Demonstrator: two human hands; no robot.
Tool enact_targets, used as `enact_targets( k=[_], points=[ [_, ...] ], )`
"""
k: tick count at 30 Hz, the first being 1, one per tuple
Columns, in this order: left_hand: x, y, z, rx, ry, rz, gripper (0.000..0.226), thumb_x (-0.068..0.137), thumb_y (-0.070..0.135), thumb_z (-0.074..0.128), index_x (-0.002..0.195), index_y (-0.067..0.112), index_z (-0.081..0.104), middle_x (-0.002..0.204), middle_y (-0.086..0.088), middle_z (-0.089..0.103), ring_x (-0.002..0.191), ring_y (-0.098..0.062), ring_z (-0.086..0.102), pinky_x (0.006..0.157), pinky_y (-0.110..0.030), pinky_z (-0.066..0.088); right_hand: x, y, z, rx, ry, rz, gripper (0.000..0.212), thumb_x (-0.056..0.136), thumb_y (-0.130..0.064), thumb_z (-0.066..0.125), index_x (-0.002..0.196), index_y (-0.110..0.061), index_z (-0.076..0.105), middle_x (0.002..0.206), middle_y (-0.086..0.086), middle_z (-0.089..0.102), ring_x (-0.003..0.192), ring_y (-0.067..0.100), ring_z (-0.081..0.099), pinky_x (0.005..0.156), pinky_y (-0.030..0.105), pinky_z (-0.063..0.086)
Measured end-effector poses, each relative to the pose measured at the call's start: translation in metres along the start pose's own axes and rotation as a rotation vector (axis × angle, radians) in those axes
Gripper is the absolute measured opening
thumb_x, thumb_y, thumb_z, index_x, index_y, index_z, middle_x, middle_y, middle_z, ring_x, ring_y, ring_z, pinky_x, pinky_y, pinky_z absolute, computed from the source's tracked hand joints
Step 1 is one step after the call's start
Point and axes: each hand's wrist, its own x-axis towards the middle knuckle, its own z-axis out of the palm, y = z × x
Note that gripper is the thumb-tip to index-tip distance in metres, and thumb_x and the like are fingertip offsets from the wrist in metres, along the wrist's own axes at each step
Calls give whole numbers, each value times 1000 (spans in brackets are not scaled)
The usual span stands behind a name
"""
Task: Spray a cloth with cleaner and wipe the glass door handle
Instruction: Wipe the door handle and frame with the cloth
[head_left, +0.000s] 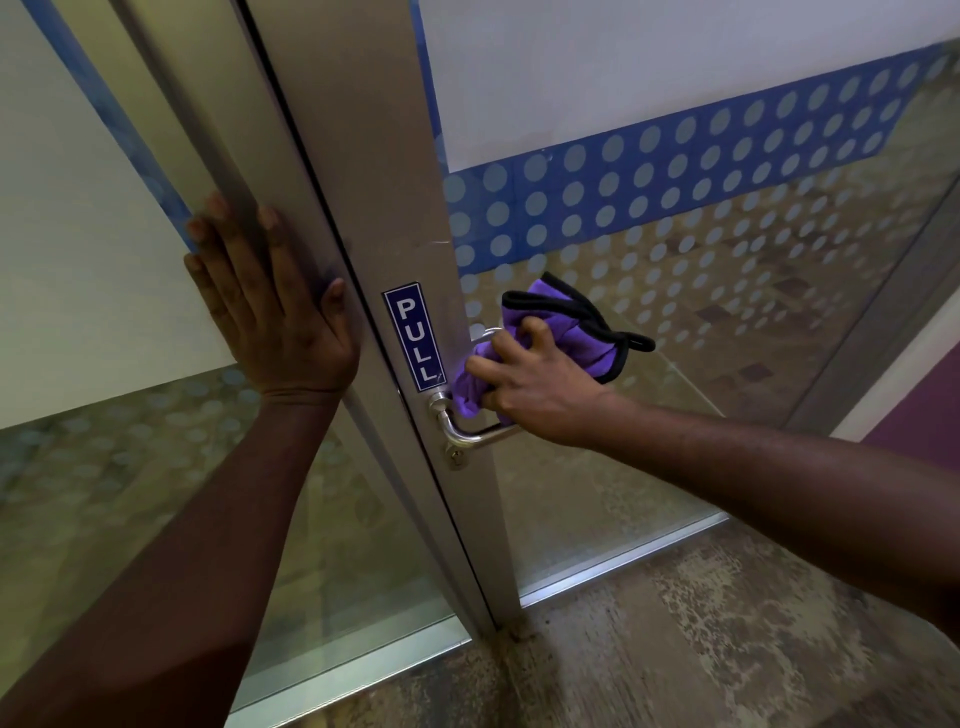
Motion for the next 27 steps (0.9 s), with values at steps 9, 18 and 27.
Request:
enact_targets(
  k=[9, 18, 27],
  points=[
    [-2, -3, 4, -16, 19, 17, 62, 94, 34, 39, 147, 3, 26, 144, -33, 32, 138, -46, 19, 118, -49, 13, -11, 3, 6, 30, 153, 96, 21, 66, -28, 75, 86, -33, 73, 110, -5, 60, 106, 26, 38, 89, 45, 26],
    [1, 0, -1, -43, -6, 10, 60, 96, 33, 39, 145, 1, 28, 144, -34, 32, 138, -46, 20, 119, -49, 11, -29, 9, 0, 125, 418, 442, 29, 65, -18, 78, 90, -32, 72, 115, -2, 66, 105, 29, 38, 83, 41, 23],
    [7, 6, -12, -46, -58, -11, 57, 97, 32, 40, 139, -5, 33, 140, -38, 36, 134, -48, 23, 119, -47, 8, -45, 6, -8, 236, 493, 635, 21, 73, -17, 67, 88, -30, 72, 120, 1, 63, 107, 31, 39, 82, 41, 21]
  ],
)
